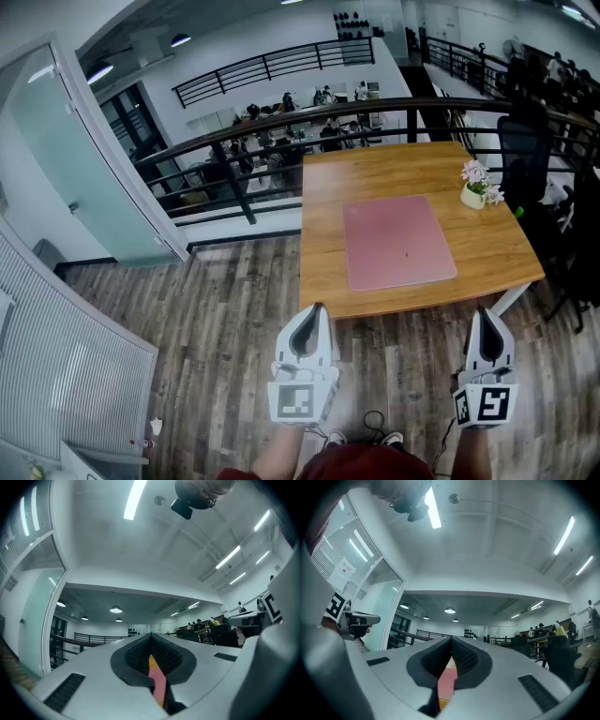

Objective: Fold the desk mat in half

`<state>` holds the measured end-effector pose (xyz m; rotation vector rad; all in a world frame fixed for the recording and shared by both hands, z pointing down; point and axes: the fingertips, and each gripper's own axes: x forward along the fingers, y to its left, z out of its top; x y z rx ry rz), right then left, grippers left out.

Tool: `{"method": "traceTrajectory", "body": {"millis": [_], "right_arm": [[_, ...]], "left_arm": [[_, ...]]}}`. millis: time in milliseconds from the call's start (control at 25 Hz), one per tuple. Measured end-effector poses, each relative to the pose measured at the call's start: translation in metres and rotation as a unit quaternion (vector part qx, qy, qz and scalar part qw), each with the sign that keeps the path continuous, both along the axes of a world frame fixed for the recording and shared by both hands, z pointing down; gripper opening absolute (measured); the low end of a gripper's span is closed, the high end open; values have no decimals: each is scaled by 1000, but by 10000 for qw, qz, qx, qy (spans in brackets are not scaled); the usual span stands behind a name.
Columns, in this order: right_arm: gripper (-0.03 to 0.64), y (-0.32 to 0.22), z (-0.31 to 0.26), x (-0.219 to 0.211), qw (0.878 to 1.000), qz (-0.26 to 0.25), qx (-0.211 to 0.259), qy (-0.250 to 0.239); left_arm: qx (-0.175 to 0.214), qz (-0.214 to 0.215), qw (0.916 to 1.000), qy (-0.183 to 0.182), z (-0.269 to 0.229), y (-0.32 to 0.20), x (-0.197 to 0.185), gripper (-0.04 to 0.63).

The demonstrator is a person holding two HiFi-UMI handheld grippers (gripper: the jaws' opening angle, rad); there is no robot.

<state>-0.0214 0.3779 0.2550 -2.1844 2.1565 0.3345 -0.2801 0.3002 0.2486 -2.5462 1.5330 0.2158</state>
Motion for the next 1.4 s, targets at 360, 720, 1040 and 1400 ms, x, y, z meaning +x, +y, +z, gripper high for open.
{"method": "traceTrajectory", "body": {"millis": [360, 720, 1040, 1400], "right_arm": [[11, -8, 6, -37, 9999, -73, -67, -65], [11, -33, 19, -97, 9998, -102, -174, -76], [11, -52, 39, -125, 9995, 42, -302, -97], [11, -108, 51, -85, 9992, 35, -405, 10]], "left_arm": [[-54, 7, 10000, 60, 5, -6, -27, 18], [-321, 25, 9993, -173, 25, -32, -78, 18], [-450, 214, 9984, -262, 45, -56, -97, 18], [-558, 256, 9974, -377, 67, -116, -54, 20]]}}
